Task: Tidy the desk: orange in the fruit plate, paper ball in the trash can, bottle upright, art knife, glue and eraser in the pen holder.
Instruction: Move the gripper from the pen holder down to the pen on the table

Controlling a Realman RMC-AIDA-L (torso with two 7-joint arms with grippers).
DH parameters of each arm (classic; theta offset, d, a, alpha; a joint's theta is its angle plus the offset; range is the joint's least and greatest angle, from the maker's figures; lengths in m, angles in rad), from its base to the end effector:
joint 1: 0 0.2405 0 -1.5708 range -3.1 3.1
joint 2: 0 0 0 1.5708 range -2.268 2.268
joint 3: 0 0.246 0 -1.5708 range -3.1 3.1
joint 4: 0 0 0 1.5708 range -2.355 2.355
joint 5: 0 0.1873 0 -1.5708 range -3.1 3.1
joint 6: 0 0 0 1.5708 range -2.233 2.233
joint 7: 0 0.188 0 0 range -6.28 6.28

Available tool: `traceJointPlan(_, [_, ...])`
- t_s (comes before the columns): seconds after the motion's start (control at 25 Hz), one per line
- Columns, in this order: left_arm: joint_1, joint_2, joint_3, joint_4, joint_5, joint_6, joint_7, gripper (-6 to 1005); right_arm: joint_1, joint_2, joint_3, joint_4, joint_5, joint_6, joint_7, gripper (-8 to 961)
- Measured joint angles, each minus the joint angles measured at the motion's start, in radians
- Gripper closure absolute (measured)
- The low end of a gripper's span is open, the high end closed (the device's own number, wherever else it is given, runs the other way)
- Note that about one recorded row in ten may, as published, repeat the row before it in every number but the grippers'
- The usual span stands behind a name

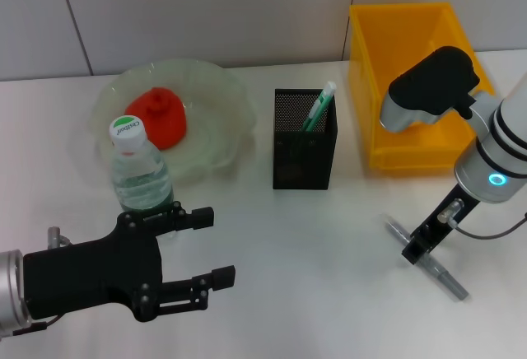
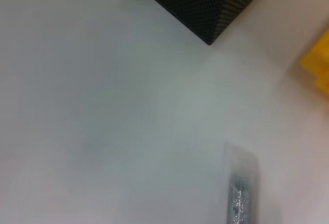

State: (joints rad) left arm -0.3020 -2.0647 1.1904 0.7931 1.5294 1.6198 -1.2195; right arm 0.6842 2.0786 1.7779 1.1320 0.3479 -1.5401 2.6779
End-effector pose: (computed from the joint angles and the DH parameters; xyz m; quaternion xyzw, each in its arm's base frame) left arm -0.1933 0.2619 -0.0428 -0.9403 -0.0978 -0.3175 0.0738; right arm 0.2445 0.3424 -0.0336 -0.8537 0.4003 -0.2678 0.1980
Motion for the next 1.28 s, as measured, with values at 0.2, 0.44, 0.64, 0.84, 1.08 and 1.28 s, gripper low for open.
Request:
traceJointPlan(0.2, [0.000, 0.000, -0.003, 0.000, 0.000, 0.000, 0.000, 210, 0.000, 0.000, 0.000, 0.000, 0.000, 0.006, 0.002, 497])
traceJointPlan(0.44, [0.000, 0.000, -0.003, 0.000, 0.000, 0.000, 0.000, 210, 0.000, 0.000, -0.002, -0.002, 0.000, 0.011, 0.003, 503])
traceJointPlan(0.64, [-0.001, 0.000, -0.003, 0.000, 0.000, 0.000, 0.001, 210, 0.001, 0.000, -0.022, -0.013, 0.000, 0.015, 0.008, 558])
traceJointPlan(0.84, [-0.002, 0.000, -0.003, 0.000, 0.000, 0.000, 0.003, 210, 0.001, 0.000, -0.029, -0.013, 0.000, 0.016, 0.011, 594])
traceJointPlan(1.08, [-0.002, 0.000, -0.003, 0.000, 0.000, 0.000, 0.004, 210, 0.002, 0.000, -0.029, -0.012, 0.000, 0.018, 0.017, 590])
traceJointPlan(1.28, [-0.002, 0.000, -0.002, -0.002, 0.000, 0.000, 0.010, 210, 0.003, 0.000, -0.029, -0.012, 0.000, 0.018, 0.018, 694])
